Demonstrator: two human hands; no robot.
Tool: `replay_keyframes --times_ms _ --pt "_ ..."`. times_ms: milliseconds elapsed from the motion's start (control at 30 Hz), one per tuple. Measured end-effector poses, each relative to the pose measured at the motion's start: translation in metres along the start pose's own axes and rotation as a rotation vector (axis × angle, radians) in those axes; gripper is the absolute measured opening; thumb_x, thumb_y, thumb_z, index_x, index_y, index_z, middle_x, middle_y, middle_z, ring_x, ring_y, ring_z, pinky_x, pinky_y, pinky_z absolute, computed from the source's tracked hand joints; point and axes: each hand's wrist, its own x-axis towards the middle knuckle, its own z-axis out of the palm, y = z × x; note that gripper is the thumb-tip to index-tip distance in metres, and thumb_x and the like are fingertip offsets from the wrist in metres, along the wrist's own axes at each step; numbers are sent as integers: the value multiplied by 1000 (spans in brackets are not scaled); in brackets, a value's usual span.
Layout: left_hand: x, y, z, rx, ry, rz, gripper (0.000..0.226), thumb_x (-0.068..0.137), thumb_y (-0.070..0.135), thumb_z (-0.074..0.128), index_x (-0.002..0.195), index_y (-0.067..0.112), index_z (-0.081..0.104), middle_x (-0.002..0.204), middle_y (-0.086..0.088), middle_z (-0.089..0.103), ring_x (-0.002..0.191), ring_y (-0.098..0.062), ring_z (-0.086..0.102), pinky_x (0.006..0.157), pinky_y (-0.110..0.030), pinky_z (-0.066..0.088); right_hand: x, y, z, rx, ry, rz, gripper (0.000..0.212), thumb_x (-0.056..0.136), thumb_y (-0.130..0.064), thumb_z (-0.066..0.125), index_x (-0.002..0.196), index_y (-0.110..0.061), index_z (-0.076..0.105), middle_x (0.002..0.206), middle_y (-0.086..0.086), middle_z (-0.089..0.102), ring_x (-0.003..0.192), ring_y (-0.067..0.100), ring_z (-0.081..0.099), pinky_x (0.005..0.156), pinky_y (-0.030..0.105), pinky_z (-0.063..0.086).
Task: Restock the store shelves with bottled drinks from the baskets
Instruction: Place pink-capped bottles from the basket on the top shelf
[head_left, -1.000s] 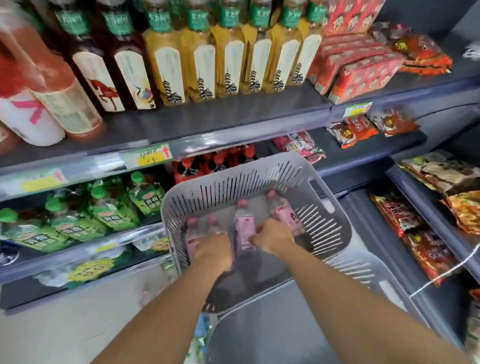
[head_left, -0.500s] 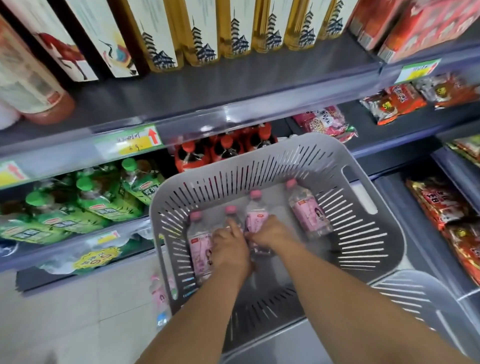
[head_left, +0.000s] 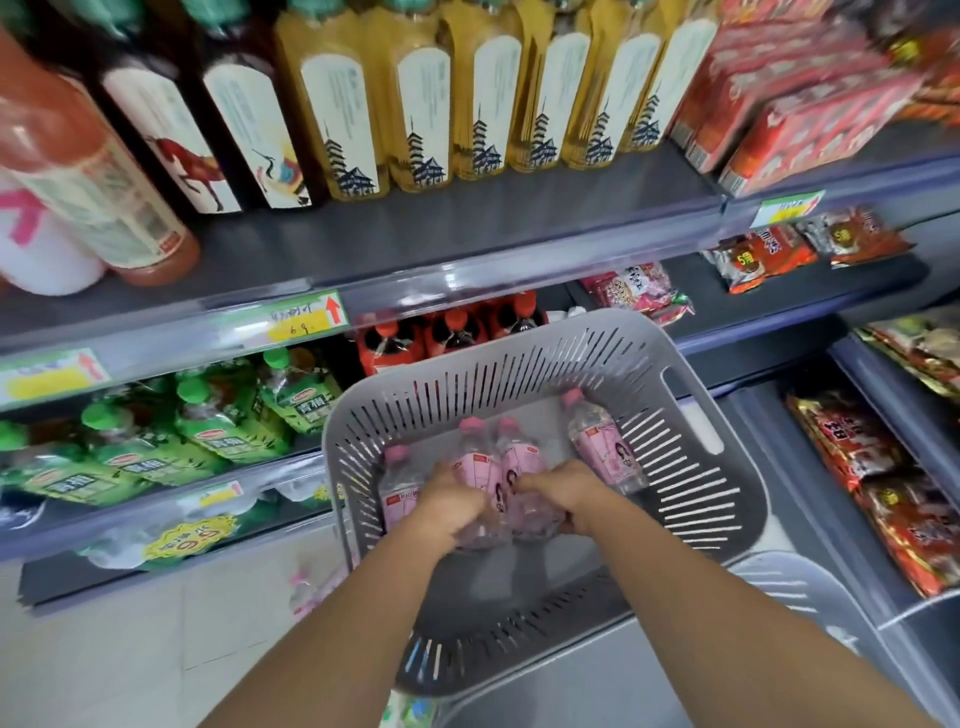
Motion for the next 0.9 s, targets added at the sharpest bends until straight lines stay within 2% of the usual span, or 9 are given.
replay_keyframes --times_ms 100,233,333,433,533,633,700,767,900 --pt "-26 8 -11 -184 -75 -28 68 67 -19 67 126 10 49 112 -15 64 93 -29 68 77 -47 59 -19 -1 -9 47 -71 -10 46 79 -20 75 118 -3 55 107 10 66 79 20 68 60 32 57" --pt "-61 20 -21 -223 -154 62 61 70 -21 66 120 12 55 104 -10 68 85 -20 68 64 -34 58 -48 0 -22 128 -94 -42 41 76 -21 75 114 -11 63 108 8 68 97 25 68 86 42 57" --pt "-90 29 -33 -205 -171 143 61 70 -18 69 119 15 55 106 -5 70 95 -20 66 71 -34 56 -79 0 -28 265 -94 -90 27 81 -16 71 107 -10 63 100 10 71 86 25 69 68 33 57" --pt "-114 32 -48 -236 -217 199 72 66 -17 71 126 18 51 109 -2 70 101 -22 67 90 -44 54 -107 0 -26 362 -114 -187 36 76 -20 72 109 -13 61 94 7 73 82 24 68 76 33 55" --pt "-146 32 -70 -288 -237 275 83 66 -22 67 134 20 44 115 -5 67 106 -25 65 94 -44 52 -140 -6 -15 429 -161 -274 60 54 -30 81 109 -15 60 99 9 70 80 22 67 77 33 54" --pt "-181 27 -95 -320 -267 372 83 67 -24 61 133 23 42 118 -10 64 112 -31 60 102 -51 45 -181 -19 8 472 -204 -386 58 63 -31 82 114 -17 59 104 4 74 85 21 71 69 30 53" --pt "-207 22 -115 -363 -272 432 72 72 -23 58 116 32 47 118 -15 64 110 -36 61 98 -54 47 -208 -28 26 468 -189 -456 64 58 -31 82 115 -16 59 105 3 74 92 23 70 76 34 53" --pt "-235 16 -138 -432 -291 486 61 79 -18 59 114 31 49 117 -15 66 102 -35 65 88 -51 53 -236 -38 46 470 -182 -519 68 56 -28 85 118 -13 59 104 5 74 92 24 68 81 35 51" --pt "-284 1 -193 -457 -279 589 49 87 -8 59 115 30 47 110 -6 68 91 -21 68 74 -37 56 -295 -57 87 494 -259 -601 46 74 -12 75 117 -7 60 107 11 73 83 21 72 60 26 56"
